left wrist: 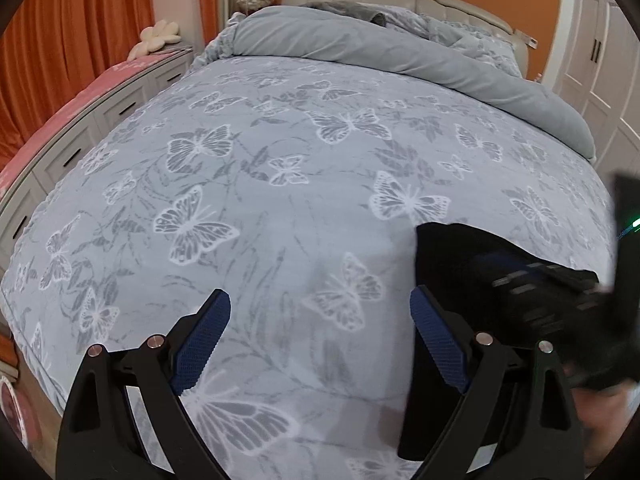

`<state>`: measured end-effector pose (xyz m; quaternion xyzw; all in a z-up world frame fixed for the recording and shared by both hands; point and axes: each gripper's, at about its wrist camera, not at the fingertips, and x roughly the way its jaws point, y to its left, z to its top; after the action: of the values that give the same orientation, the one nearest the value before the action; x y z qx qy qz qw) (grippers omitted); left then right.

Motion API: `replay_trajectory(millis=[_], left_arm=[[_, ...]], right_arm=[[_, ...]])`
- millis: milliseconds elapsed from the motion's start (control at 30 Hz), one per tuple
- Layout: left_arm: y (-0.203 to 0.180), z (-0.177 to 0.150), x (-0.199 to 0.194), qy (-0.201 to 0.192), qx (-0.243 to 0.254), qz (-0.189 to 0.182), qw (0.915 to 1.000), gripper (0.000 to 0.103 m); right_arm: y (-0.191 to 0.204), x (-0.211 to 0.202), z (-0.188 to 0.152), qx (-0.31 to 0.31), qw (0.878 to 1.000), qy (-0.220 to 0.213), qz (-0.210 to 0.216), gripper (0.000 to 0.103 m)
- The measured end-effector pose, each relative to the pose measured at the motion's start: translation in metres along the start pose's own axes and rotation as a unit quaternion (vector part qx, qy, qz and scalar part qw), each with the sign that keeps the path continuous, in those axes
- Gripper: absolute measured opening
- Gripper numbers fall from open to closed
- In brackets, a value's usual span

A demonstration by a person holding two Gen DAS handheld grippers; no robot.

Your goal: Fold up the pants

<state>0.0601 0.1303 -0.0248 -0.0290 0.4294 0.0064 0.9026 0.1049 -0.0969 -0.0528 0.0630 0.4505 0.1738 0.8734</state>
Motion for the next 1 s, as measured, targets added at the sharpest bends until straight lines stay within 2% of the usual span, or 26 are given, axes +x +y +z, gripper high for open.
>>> replay_trajectory(millis=[67,100,133,200,233,367,467,533,633,700,767,833,900,967,1000], left_arm=[[-0.008,-0.004,-0.003,-0.001,0.012,-0.012,0.9999,0.092],[-0.013,-0.006,-0.004,-0.002,0.018,-0.016,0.9997,0.092],[-0.018,-0.009,-0.005,-0.001,0.026,-0.019,0.9995,0.092],[-0.031,-0.018,-0.004,0.005,0.045,-0.029,0.9986,0.093],[-0.038,-0.022,-0.003,0.011,0.054,-0.037,0.9978,0.093],[-0.059,-0.032,0.005,0.029,0.073,-0.048,0.9958,0.093],[-0.074,-0.036,0.013,0.040,0.075,-0.046,0.9953,0.093],[-0.083,-0.037,0.019,0.051,0.073,-0.051,0.9947,0.093],[-0.093,-0.037,0.029,0.063,0.070,-0.048,0.9944,0.093],[-0.100,-0.037,0.035,0.068,0.069,-0.039,0.9945,0.093],[-0.103,-0.036,0.039,0.074,0.066,-0.040,0.9942,0.093],[-0.104,-0.036,0.041,0.081,0.063,-0.049,0.9935,0.093],[-0.105,-0.037,0.041,0.081,0.068,-0.047,0.9933,0.093],[-0.107,-0.037,0.041,0.079,0.075,-0.045,0.9930,0.093],[-0.107,-0.037,0.041,0.079,0.077,-0.045,0.9929,0.093]], right_arm=[[-0.022,-0.042,-0.005,0.004,1.000,-0.015,-0.026,0.026],[-0.037,-0.061,-0.009,0.011,0.998,-0.023,-0.050,0.036],[-0.056,-0.079,-0.014,0.027,0.996,-0.029,-0.076,0.041],[-0.095,-0.106,-0.027,0.068,0.991,-0.032,-0.112,0.063],[-0.117,-0.116,-0.036,0.095,0.989,-0.026,-0.115,0.065],[-0.162,-0.104,-0.066,0.154,0.985,0.032,-0.071,0.065],[-0.166,-0.082,-0.086,0.161,0.983,0.076,-0.049,0.066],[-0.156,-0.076,-0.091,0.139,0.986,0.077,-0.047,0.073],[-0.144,-0.072,-0.095,0.105,0.989,0.075,-0.067,0.074],[-0.142,-0.077,-0.096,0.107,0.991,0.069,-0.050,0.072],[-0.137,-0.087,-0.096,0.106,0.992,0.065,-0.009,0.073],[-0.132,-0.084,-0.097,0.084,0.993,0.075,-0.023,0.073],[-0.143,-0.071,-0.102,0.106,0.989,0.099,-0.018,0.073],[-0.149,-0.072,-0.103,0.127,0.988,0.086,0.002,0.073],[-0.150,-0.073,-0.103,0.137,0.987,0.079,0.012,0.058]])
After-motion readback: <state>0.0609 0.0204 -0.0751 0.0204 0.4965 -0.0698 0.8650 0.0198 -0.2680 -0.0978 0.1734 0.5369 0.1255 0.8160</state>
